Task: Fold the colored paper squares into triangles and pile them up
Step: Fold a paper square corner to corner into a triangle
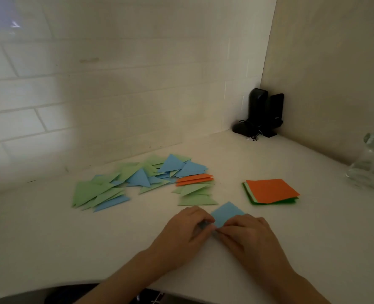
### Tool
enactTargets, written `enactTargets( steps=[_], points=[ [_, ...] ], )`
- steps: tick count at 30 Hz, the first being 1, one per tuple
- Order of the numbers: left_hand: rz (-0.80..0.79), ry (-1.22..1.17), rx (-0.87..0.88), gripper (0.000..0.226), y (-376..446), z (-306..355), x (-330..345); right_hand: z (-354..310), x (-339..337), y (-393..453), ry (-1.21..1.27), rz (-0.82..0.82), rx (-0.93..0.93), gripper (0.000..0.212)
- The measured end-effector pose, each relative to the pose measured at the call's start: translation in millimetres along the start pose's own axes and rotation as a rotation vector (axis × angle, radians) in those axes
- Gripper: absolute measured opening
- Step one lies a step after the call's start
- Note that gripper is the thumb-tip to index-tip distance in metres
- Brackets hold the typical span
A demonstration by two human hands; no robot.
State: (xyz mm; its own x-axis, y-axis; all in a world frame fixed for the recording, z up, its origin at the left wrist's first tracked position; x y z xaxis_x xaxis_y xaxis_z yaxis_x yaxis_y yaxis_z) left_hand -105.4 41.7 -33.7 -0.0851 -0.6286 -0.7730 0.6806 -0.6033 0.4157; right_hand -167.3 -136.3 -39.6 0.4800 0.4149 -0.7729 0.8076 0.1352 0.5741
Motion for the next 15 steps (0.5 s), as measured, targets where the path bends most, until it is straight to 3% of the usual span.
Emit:
enactTargets(
  steps=[6,15],
  points=[
    [0.028,0.009,-0.028,0.029,-2.9,0.2,5.7,4.9,0.9,-2.2,0.193,-0.045,0.142,0.026],
    [0.125,-0.068,-0.134,0.017,3.5,4.7,10.1,6.1,0.7,5.5,0.284,-0.035,0.256,0.021]
  ],
)
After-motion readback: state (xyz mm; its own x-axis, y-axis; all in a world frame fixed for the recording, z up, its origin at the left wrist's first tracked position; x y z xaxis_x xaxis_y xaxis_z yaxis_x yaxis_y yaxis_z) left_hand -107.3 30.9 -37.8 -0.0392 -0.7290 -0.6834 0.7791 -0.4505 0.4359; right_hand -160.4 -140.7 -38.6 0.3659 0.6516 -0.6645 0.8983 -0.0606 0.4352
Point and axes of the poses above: each hand's wrist, its own y-axis towards the middle knuckle, its own x-axis out of the palm, z = x × y, the point moved 1 cm from there along y, towards the middle knuckle, and after that the axes turned 4 degrees about y, right-handed, at the moved point
